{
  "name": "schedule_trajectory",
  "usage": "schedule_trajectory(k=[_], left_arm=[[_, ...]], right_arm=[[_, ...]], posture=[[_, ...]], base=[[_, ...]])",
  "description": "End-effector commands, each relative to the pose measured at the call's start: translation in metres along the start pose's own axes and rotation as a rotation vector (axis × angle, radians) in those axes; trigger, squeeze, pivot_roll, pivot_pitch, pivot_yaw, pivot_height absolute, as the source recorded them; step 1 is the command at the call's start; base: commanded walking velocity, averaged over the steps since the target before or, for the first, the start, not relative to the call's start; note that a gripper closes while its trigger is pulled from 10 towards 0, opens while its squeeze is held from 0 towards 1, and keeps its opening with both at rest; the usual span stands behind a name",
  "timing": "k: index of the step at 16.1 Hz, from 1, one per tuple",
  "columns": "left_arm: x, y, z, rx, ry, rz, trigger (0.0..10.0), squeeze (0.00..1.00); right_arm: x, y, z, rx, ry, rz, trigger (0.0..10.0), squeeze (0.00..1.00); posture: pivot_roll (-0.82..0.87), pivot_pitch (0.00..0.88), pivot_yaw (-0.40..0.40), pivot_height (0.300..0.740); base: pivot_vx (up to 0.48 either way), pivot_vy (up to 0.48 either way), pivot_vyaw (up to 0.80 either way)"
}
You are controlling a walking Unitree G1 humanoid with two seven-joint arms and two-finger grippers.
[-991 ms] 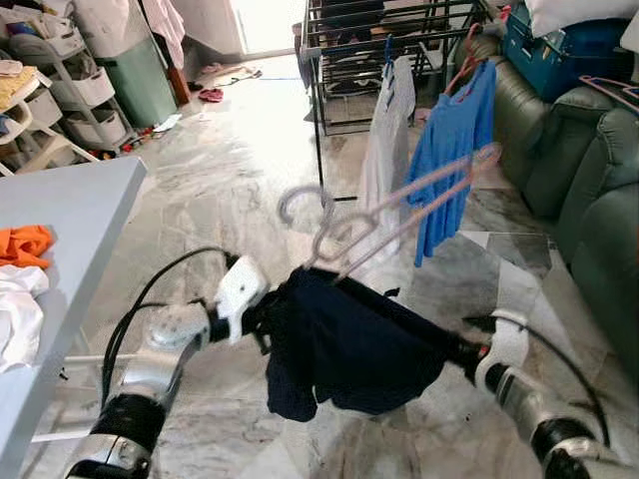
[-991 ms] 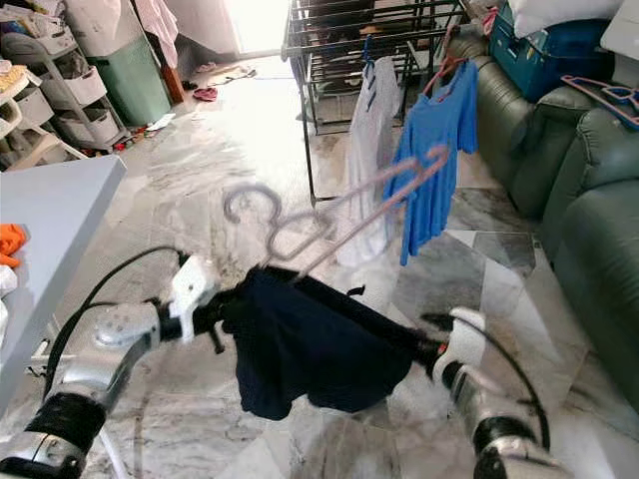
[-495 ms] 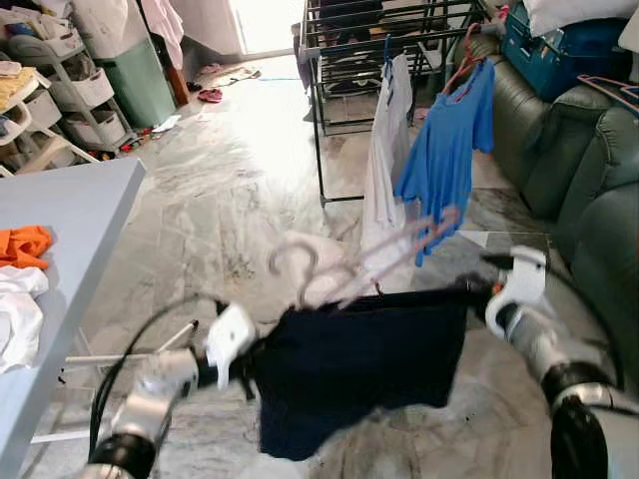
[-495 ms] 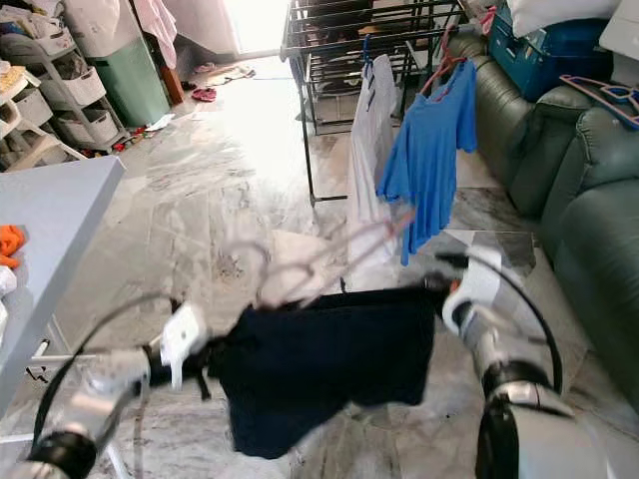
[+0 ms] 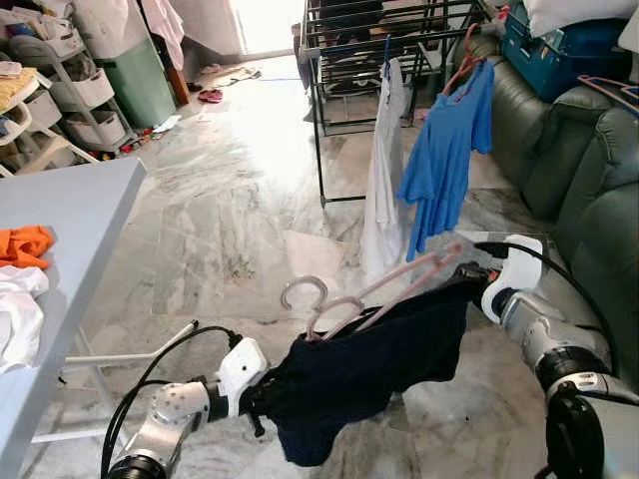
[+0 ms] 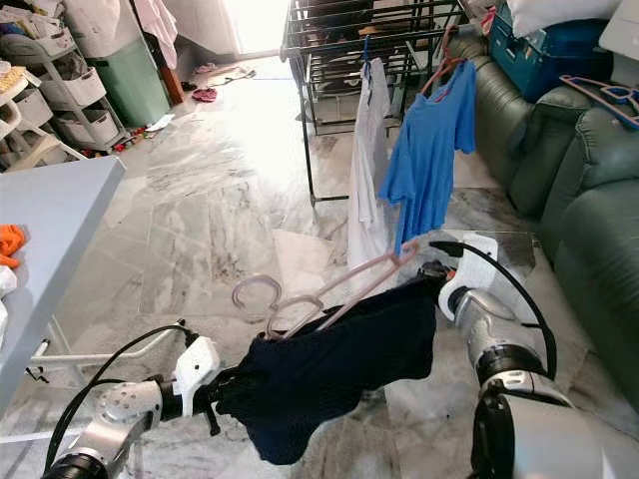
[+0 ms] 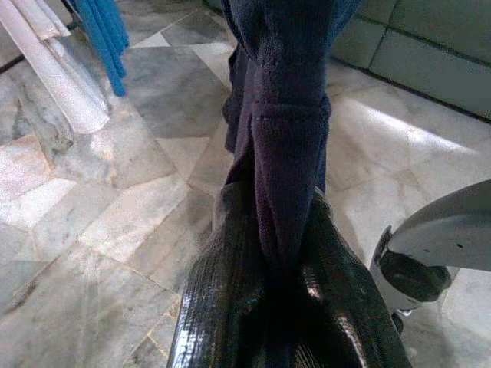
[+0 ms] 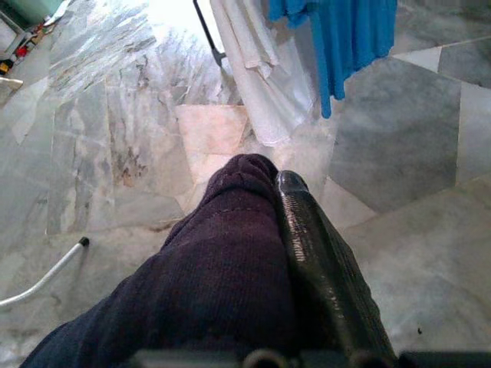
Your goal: Hang hanger
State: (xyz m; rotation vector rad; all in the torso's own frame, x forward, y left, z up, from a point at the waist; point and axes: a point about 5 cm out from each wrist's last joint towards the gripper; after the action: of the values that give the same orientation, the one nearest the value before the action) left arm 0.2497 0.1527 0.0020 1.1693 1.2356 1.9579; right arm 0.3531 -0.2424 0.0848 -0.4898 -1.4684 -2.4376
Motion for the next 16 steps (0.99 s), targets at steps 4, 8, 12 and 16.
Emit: schedule_trajectory(k=[4,8,12,16], left_arm=[[0.027,-0.031,-0.005,0.053,0.021,0.155,0.0,0.0],[0.035,-0.044,-0.013,0.048,-0.009,0.24,0.0,0.0],[0.039,-0.052,-0.017,0.05,-0.023,0.309,0.0,0.0],[0.043,-0.06,-0.02,0.028,-0.047,0.394,0.0,0.0]], right_arm=[[0.001,0.04,0.008,0.041,-0.009,-0.121,0.0,0.0],[0.001,0.054,0.013,0.074,0.003,-0.152,0.0,0.0],[0.0,0.065,0.029,0.109,0.058,-0.175,0.0,0.0],[-0.002,0.068,0.044,0.128,0.112,-0.174,0.0,0.0]], posture=[[-0.2,0.0,0.124,0.74],[-0.2,0.0,0.125,0.74],[-0.2,0.0,0.125,0.74],[-0.2,0.0,0.121,0.74]], base=[[0.0,0.0,0.0],[0.0,0.0,0.0],[0.0,0.0,0.0],[0.0,0.0,0.0]])
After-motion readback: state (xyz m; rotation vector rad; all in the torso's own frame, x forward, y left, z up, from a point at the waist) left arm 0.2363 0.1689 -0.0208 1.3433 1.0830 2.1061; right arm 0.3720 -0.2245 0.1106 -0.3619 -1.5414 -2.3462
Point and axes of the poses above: a point about 5 cm out from each wrist's last joint towards the gripper, its own x axis pointing back from the gripper into the wrist, its own y axis along the axis of the wrist's last joint, z = x × y, and after that the axes turned 13 degrees about -x, right-handed
